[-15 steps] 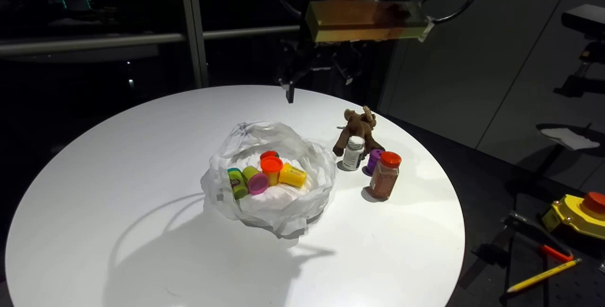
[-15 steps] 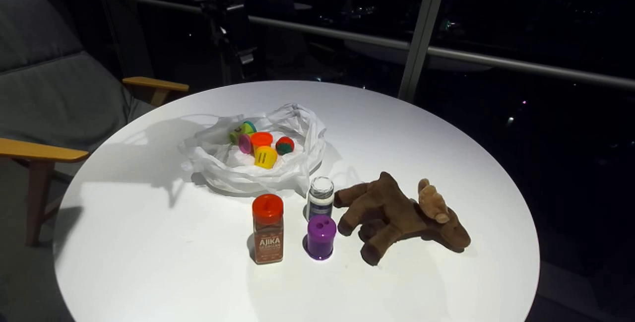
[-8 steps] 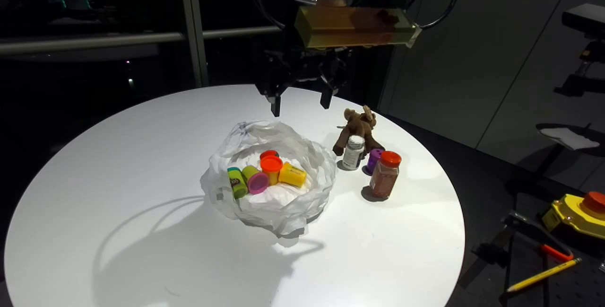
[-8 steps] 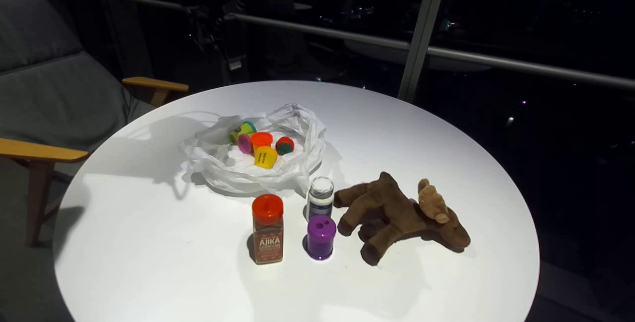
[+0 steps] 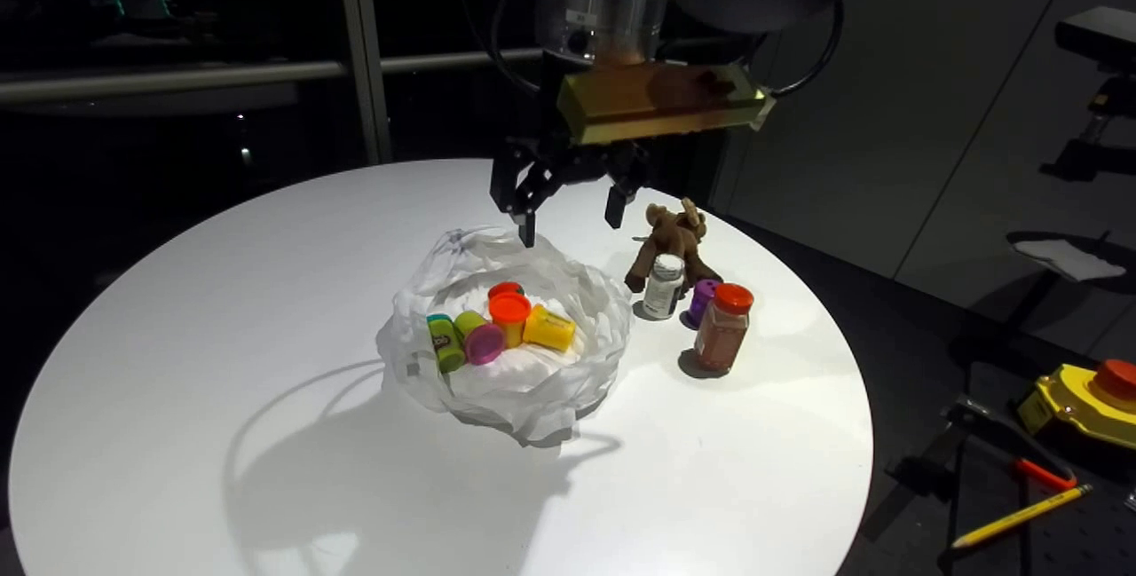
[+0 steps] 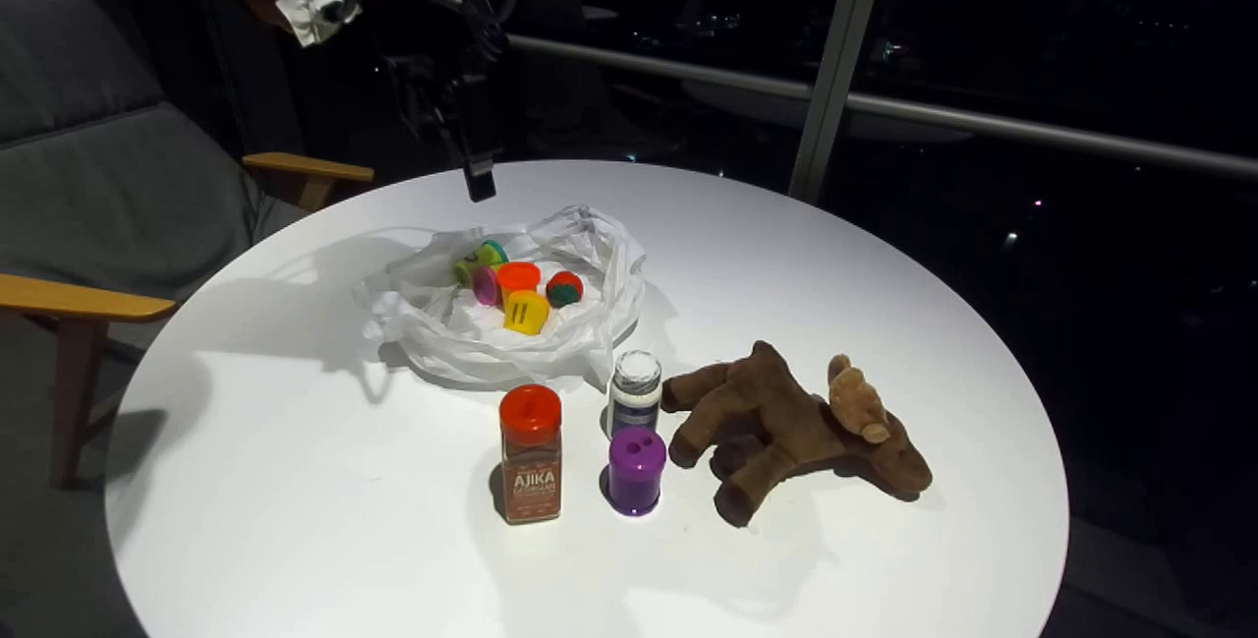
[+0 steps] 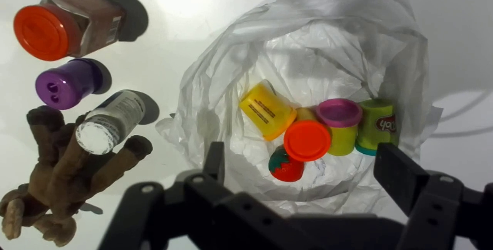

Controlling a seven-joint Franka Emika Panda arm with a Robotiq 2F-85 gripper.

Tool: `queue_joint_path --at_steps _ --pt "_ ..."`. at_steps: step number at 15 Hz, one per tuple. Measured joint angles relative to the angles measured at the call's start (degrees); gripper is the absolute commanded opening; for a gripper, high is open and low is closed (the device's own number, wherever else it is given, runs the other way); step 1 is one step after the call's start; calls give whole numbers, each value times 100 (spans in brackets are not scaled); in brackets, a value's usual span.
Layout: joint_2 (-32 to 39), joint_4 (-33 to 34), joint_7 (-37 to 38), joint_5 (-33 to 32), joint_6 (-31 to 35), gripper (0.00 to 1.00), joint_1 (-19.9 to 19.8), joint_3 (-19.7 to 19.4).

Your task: Remove the objects from the plastic and put them on the table.

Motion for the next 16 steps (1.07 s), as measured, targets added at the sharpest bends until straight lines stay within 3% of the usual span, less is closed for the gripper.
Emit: queue_joint_path --at_steps 7,16 --pt "1107 142 -509 -295 1151 100 114 -257" --pt "2070 699 -883 -356 1630 100 908 -1144"
